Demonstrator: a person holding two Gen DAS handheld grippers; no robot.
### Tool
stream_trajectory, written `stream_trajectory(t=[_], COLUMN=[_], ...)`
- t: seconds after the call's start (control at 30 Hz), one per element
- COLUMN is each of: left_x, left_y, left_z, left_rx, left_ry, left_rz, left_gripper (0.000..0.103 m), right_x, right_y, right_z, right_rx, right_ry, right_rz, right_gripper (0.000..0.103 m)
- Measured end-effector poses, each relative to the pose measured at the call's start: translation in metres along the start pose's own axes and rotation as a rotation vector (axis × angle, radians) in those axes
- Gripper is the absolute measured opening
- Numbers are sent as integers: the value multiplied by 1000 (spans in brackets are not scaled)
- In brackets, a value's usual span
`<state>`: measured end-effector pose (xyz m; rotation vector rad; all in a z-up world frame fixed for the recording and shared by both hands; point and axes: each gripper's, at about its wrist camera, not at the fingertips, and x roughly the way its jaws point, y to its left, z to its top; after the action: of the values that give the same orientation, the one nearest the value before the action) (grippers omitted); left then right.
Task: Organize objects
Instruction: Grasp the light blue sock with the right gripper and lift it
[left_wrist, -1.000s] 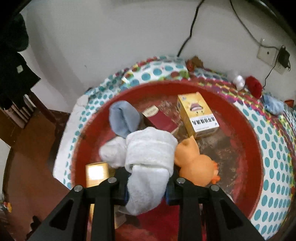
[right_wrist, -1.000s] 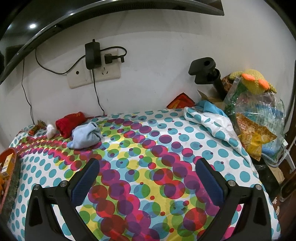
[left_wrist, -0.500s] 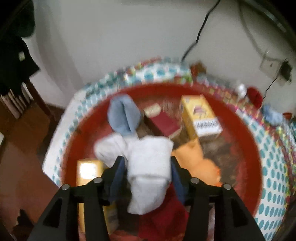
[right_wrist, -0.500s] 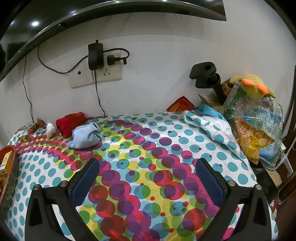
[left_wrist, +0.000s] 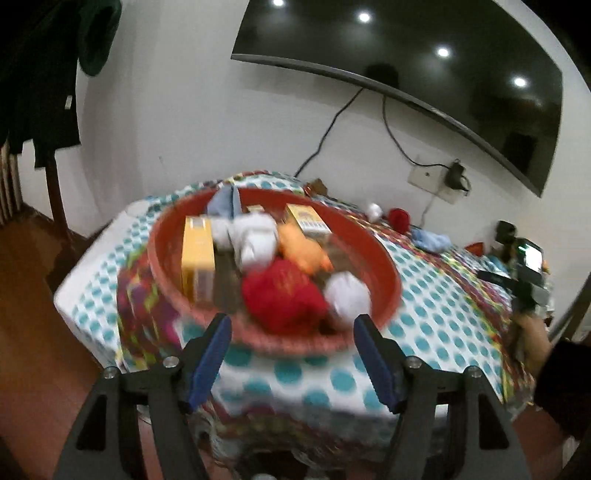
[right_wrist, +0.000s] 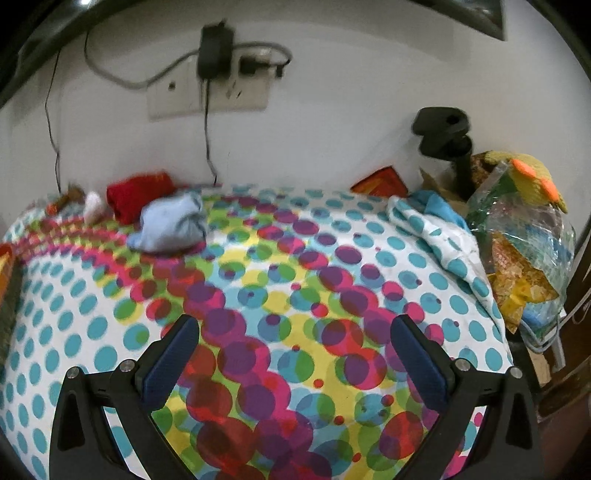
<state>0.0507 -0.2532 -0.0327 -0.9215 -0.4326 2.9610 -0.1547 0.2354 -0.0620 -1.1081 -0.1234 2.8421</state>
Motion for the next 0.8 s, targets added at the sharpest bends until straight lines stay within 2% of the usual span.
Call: stream_trajectory(t=[0.17,0.27,0.5,0.53,0.57,0.6,0.67,0.73,0.8], left_x=[-14,-5,9,11,11,11,12,14,12], left_y=[0,-1,-1,-2,-2,-3,-4,-7,-9], left_z=[-20,-25,-38,-39,-40,-40,-41,-42,-44], left_rx=[-24,-20,-31,-24,-19,-16,-13,-2,17], left_ry=[-46,5,80,86,89,90,91,100,89], left_rz=[-46,-86,-107,-109,-112,-116,-123,-102,-90], left_gripper=[70,70,70,70,70,70,70,70,70], right_x=[8,26,80,84,87,92,101,101,98], right_y=[39,68,109,111,110,109,107,100,96], right_z=[23,44,75,78,81,84,85,85,84], right_rx=[-50,-39,-18,-17,-9,-2,5,43,43], right_ry=[-8,17,81,84,83,96,134,129,127], right_rz=[47,88,46,47,59,80,74,106,100], right_gripper=[103,103,102,98,86,81,60,47,39])
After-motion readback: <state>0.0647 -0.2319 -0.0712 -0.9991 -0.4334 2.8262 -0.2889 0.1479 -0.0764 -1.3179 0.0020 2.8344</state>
